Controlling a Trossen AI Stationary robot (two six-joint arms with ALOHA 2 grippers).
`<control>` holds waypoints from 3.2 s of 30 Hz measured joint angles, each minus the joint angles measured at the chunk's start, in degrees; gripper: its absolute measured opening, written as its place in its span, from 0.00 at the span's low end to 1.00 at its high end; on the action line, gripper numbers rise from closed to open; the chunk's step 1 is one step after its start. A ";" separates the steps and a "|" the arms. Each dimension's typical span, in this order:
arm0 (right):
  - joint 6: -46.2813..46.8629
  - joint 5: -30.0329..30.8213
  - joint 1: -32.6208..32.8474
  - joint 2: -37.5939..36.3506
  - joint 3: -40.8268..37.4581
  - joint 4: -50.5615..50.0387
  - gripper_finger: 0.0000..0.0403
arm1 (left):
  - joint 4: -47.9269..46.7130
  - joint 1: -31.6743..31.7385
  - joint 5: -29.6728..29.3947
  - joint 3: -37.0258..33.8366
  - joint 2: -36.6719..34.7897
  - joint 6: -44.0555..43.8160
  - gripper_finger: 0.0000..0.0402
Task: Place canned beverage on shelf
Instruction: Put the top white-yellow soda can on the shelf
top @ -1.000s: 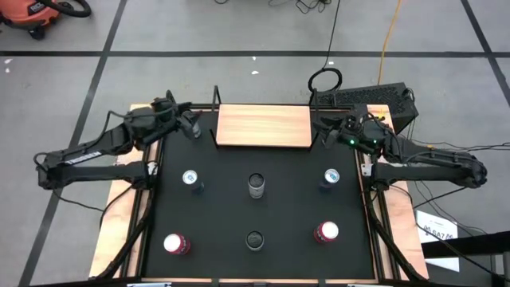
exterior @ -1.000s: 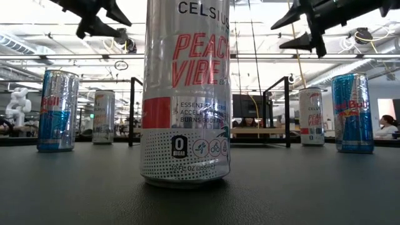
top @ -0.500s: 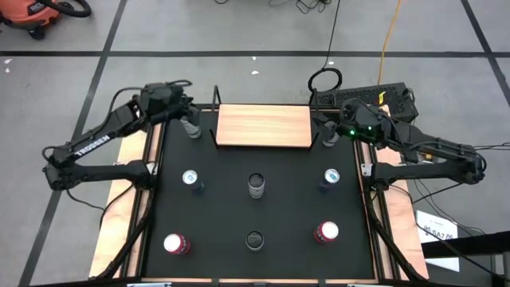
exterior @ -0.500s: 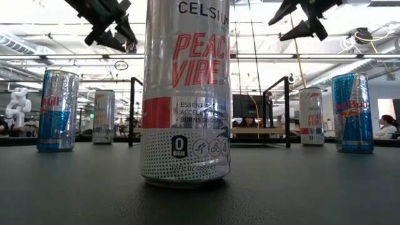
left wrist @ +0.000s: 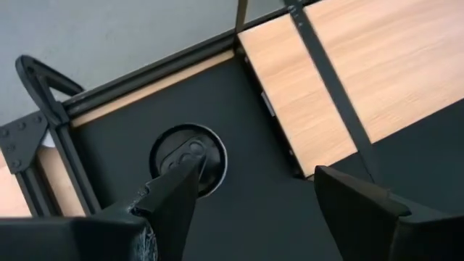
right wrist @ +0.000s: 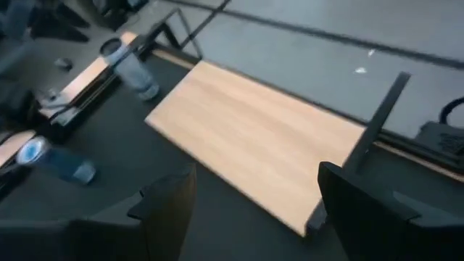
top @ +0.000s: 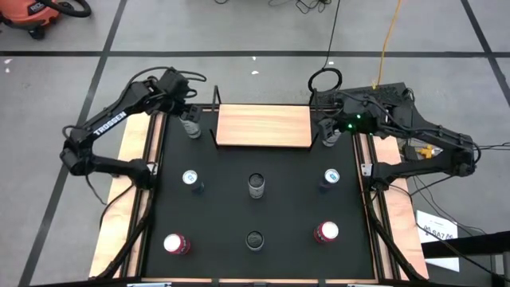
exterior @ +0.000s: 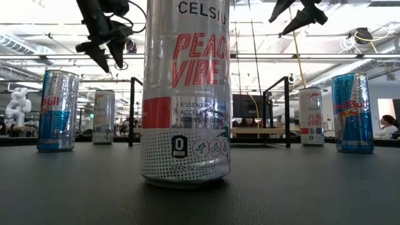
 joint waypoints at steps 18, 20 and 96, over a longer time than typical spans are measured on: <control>-7.96 -8.35 -0.58 13.75 8.47 -0.06 0.70 | -0.84 4.06 -3.20 0.11 4.84 6.57 0.69; -7.96 -8.33 -0.58 13.97 8.47 -0.04 0.70 | -0.82 4.67 -2.82 0.11 5.55 7.97 0.70; -3.44 -8.41 -0.56 13.96 8.41 -2.23 0.70 | -2.15 11.18 4.16 -3.32 11.40 12.07 0.86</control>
